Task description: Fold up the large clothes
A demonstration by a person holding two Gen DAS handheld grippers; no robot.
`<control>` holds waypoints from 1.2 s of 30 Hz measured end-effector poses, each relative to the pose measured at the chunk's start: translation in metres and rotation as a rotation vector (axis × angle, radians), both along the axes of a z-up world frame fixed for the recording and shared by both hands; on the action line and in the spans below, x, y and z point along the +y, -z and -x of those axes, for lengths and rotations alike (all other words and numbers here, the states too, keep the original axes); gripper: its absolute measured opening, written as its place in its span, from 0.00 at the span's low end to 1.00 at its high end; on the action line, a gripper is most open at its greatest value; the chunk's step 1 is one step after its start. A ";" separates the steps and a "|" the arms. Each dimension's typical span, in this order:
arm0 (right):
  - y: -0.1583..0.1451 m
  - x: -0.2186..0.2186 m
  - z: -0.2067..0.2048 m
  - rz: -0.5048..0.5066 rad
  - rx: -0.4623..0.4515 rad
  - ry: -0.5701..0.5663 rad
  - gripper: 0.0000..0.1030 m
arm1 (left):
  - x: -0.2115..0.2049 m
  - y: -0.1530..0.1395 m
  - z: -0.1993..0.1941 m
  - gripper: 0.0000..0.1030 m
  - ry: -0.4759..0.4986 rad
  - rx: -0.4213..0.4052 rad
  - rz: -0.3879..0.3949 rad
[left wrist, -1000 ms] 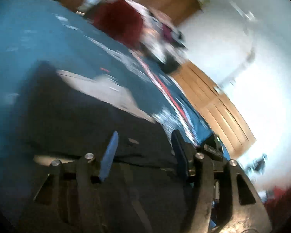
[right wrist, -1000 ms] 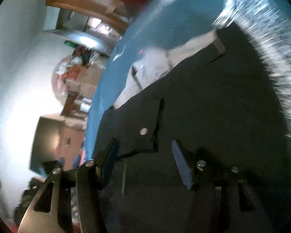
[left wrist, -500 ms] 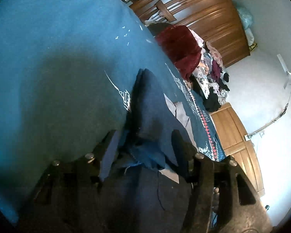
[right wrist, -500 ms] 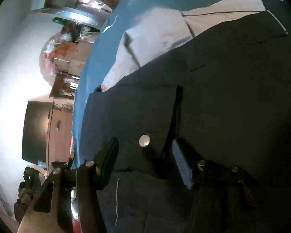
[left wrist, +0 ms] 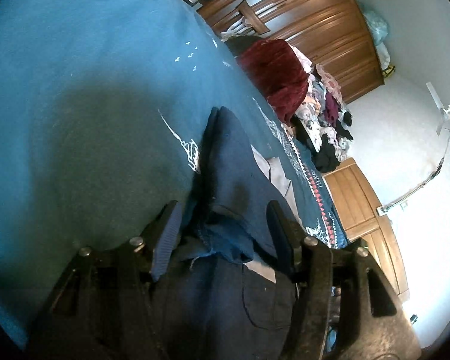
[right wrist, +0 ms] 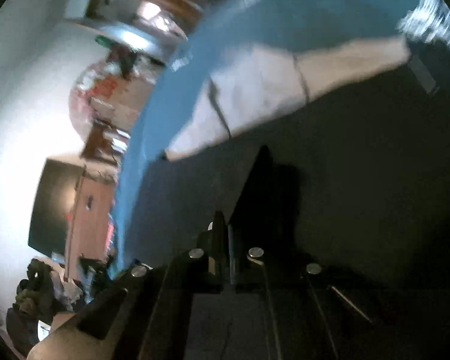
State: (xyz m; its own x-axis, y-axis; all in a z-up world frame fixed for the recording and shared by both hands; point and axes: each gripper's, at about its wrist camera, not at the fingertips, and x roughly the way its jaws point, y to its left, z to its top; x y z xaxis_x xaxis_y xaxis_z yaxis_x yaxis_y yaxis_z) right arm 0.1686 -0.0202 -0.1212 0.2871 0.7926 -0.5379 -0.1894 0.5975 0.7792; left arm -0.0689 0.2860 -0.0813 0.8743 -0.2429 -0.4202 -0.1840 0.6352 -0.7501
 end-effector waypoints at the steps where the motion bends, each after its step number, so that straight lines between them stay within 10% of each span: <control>1: -0.007 -0.013 0.002 0.004 -0.015 0.017 0.04 | 0.000 0.001 0.000 0.57 0.000 -0.001 -0.001; 9: 0.009 -0.122 -0.006 0.057 0.046 0.168 0.04 | -0.008 0.000 -0.011 0.57 -0.003 0.075 -0.093; 23: -0.010 -0.132 0.016 0.336 -0.073 0.196 0.17 | -0.052 -0.052 -0.043 0.62 0.108 0.098 -0.279; 27: -0.005 -0.084 0.015 0.234 -0.091 0.025 0.19 | -0.064 -0.020 -0.096 0.63 0.193 0.256 -0.345; 32: 0.037 -0.074 0.013 0.270 -0.002 -0.062 0.01 | -0.033 0.001 -0.091 0.30 0.174 0.366 -0.323; 36: 0.014 -0.141 0.067 0.267 0.037 -0.027 0.34 | 0.005 -0.018 -0.025 0.38 0.115 0.394 -0.352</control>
State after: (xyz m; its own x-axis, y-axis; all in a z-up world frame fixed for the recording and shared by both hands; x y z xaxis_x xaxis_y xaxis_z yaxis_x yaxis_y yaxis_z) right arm 0.1016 -0.1611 -0.1355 0.2441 0.6281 -0.7389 -0.1820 0.7780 0.6013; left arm -0.0436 0.2907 -0.0629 0.6099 -0.1127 -0.7844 -0.3232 0.8684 -0.3760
